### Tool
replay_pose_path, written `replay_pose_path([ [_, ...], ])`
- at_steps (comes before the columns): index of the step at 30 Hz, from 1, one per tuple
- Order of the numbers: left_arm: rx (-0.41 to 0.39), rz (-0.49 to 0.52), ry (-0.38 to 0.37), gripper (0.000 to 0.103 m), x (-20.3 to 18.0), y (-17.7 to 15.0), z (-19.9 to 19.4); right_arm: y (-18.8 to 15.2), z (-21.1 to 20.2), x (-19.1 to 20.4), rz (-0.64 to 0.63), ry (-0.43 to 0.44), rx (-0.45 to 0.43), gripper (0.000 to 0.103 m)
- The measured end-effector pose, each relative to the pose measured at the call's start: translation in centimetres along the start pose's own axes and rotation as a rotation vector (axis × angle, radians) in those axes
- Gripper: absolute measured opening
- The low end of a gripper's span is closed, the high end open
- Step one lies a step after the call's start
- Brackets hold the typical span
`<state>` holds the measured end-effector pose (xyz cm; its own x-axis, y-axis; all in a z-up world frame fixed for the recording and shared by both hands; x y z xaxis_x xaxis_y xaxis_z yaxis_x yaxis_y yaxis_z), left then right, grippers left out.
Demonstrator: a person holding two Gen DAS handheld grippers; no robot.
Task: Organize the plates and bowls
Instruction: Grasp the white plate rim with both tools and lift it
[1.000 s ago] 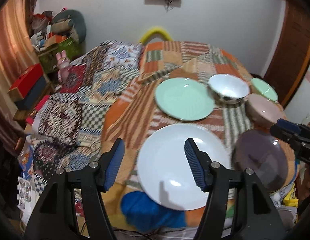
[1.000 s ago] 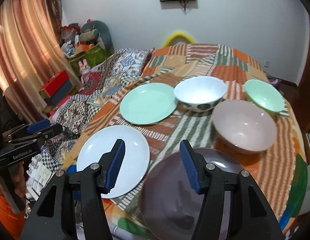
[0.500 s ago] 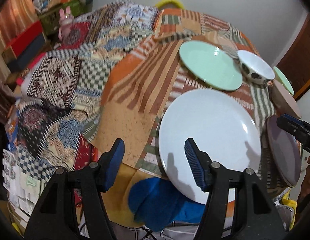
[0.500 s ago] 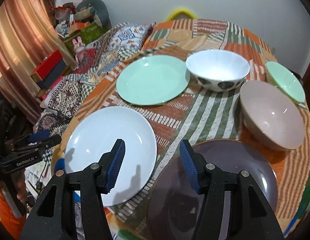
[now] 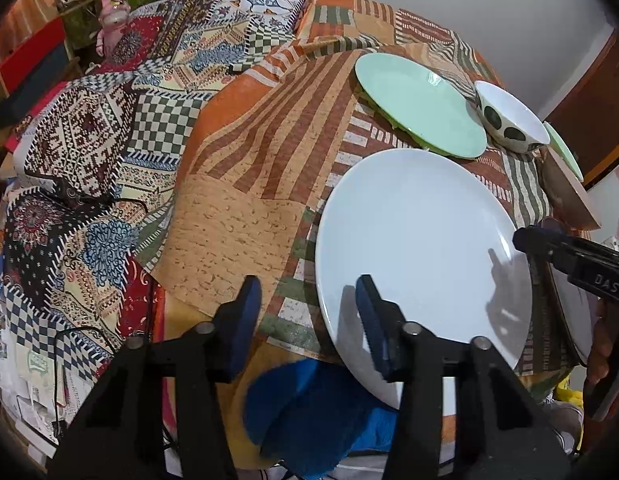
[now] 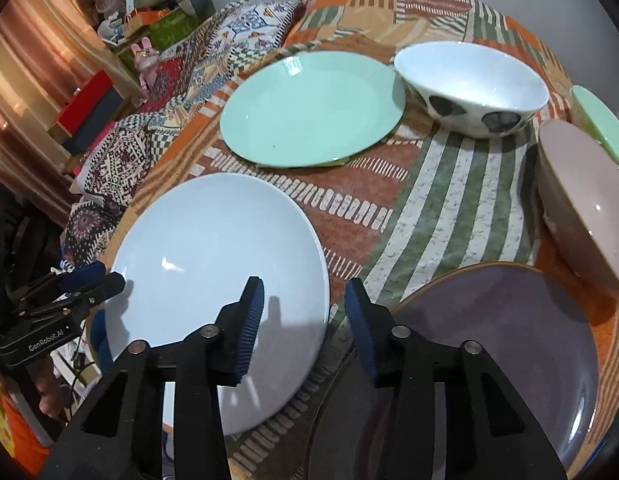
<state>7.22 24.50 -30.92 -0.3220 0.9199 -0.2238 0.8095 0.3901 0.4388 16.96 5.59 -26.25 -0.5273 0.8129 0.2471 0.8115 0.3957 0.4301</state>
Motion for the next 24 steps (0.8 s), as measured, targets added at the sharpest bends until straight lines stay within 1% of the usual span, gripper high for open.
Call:
replay_pose_path([
  [1,0.005,-0.001,-0.005,0.042,0.0,-0.1,0.2,0.0,0.2,0.0,-0.001,-0.004,0.009,0.031],
  [2,0.009,-0.002,-0.015,0.039,0.1,-0.1,0.3,0.0,0.4,0.0,0.001,-0.006,0.015,0.029],
  [7,0.011,-0.011,-0.052,0.033,0.0,-0.2,0.5,0.0,1.1,-0.1,0.003,-0.009,0.047,0.025],
  [11,0.018,-0.007,-0.056,0.033,-0.2,-0.3,0.7,0.0,1.5,0.0,0.001,-0.018,0.058,0.023],
  [17,0.036,0.016,-0.083,0.031,-1.2,-0.5,1.0,0.0,1.7,0.4,-0.025,-0.039,0.056,0.022],
  [20,0.037,0.040,-0.047,0.031,-1.7,-0.6,1.0,0.1,1.5,0.3,-0.021,-0.035,0.050,0.021],
  [24,0.048,0.012,-0.056,0.031,-1.3,-0.6,1.0,0.1,1.1,0.6,-0.025,-0.030,0.033,0.021],
])
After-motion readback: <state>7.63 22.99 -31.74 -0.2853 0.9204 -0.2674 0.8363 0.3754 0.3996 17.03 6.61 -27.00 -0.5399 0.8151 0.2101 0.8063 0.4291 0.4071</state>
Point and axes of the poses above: each gripper's, at about its wrist camera, not at the fingertips, and z roughly the way its jaws point, x to its left, y to its top, the point moved 4 cm from there along z, roughly the way its jaws point, and after that the axes turned 1 degree about -x, right-handed, at the moved point
